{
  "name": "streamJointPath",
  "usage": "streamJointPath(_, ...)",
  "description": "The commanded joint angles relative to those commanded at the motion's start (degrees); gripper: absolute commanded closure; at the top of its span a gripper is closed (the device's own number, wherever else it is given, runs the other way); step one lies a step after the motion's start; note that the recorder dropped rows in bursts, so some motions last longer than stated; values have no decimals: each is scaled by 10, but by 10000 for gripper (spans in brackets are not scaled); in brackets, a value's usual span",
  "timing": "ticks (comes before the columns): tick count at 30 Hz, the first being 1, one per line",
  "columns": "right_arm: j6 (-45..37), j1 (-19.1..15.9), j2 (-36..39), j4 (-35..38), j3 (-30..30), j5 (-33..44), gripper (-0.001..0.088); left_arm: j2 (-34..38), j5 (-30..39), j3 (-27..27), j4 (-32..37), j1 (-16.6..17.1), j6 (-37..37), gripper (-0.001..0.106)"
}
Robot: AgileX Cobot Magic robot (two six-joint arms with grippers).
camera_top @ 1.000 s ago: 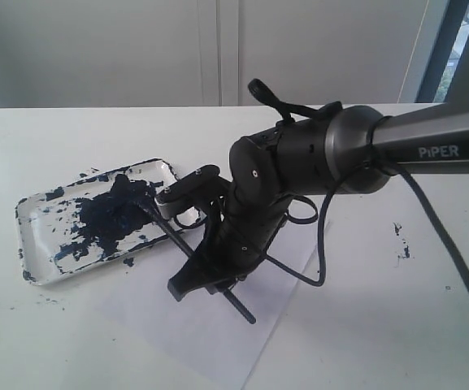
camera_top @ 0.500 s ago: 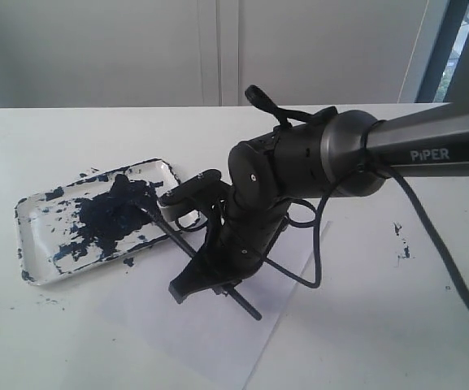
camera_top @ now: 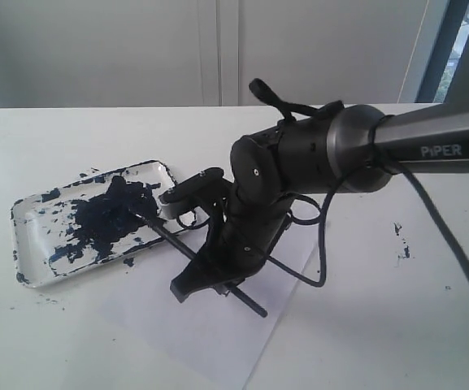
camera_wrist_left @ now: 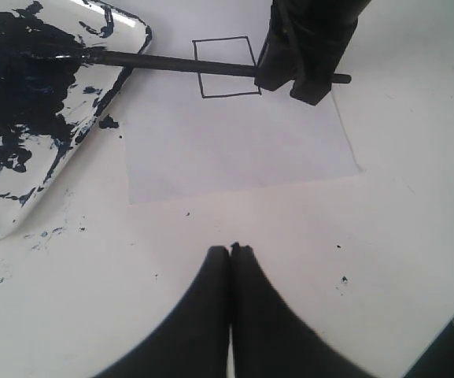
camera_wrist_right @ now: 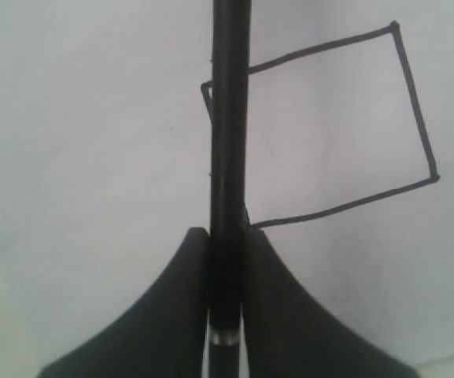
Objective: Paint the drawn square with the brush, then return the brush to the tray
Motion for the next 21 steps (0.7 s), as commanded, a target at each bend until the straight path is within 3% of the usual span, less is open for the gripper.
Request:
streamJointPath(4,-15,0,-75,-1,0,102,868,0,-12,0,-14,0,1,1053)
streamJointPath(5,-19,0,-103,-10,0,151,868,0,-14,0,-35,0,16,1053)
streamJointPath(8,-25,0,-173,-19,0,199,868,17,2,0,-109,0,91,1053)
streamJointPath(12,-29,0,-246,-20,0,289,868,55,-5,0,-123,0,120,1053)
streamJointPath(17,-14,0,-306,-21,1,289,868,136,-18,-1,-189,-1,188,1053)
streamJointPath(21,-13,0,-331,-24,1,289,868,203,-27,-7,-202,-1,208,1053)
